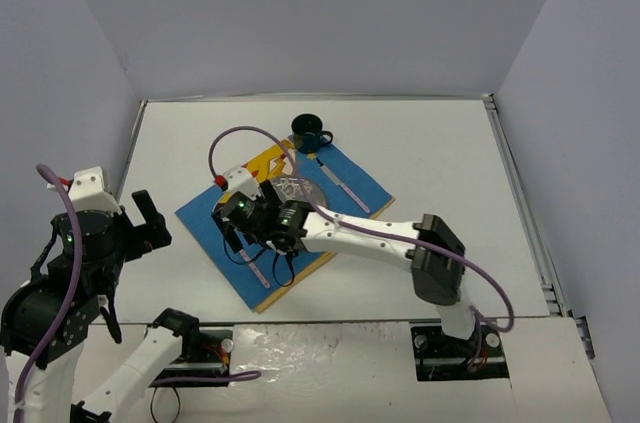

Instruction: Set the dinner table for one person

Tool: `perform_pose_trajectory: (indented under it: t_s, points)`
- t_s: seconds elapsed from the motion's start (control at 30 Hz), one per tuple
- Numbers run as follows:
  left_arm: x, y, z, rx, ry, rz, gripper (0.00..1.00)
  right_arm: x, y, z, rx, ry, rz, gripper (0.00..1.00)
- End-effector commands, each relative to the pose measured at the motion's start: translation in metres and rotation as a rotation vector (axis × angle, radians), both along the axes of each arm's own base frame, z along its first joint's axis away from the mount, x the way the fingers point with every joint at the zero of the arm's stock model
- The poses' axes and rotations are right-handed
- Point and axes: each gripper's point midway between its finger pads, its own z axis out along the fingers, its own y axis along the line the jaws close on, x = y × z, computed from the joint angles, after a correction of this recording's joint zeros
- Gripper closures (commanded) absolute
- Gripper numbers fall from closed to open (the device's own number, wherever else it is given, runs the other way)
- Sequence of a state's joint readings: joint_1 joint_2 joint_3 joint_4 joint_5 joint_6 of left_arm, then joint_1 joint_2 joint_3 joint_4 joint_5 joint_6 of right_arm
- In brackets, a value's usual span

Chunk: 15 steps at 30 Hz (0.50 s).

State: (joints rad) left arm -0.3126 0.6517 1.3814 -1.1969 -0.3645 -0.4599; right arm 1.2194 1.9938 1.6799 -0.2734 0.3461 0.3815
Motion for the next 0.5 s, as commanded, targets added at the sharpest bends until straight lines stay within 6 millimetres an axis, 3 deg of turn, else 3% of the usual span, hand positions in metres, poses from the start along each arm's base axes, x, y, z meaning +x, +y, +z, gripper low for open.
perform_pose_trajectory:
  t_s: [0.0, 0.13, 0.23, 0.3, 0.4, 0.47]
  points:
    - [0.006, -0.003, 0.017, 0.000, -0.063, -0.026, 0.03, 0.046, -0.078, 0.100, 0.087, -0.207, -0.199, 0.09]
    - [0.004, -0.003, 0.024, 0.011, -0.107, -0.052, 0.03, 0.081, -0.175, 0.140, 0.106, -0.287, -0.384, 0.01]
    - [0.000, 0.005, 0.030, 0.023, -0.138, -0.020, 0.03, 0.080, -0.255, 0.188, 0.154, -0.392, -0.505, 0.00]
    - [-0.003, 0.009, 0.030, 0.032, -0.148, -0.007, 0.03, 0.075, -0.296, 0.211, 0.172, -0.450, -0.572, 0.00]
    - [-0.007, 0.014, 0.025, 0.056, -0.136, 0.006, 0.03, 0.051, -0.364, 0.253, 0.234, -0.565, -0.701, 0.00]
    - [-0.009, 0.016, 0.024, 0.064, -0.132, 0.012, 0.03, 0.038, -0.386, 0.259, 0.232, -0.601, -0.736, 0.00]
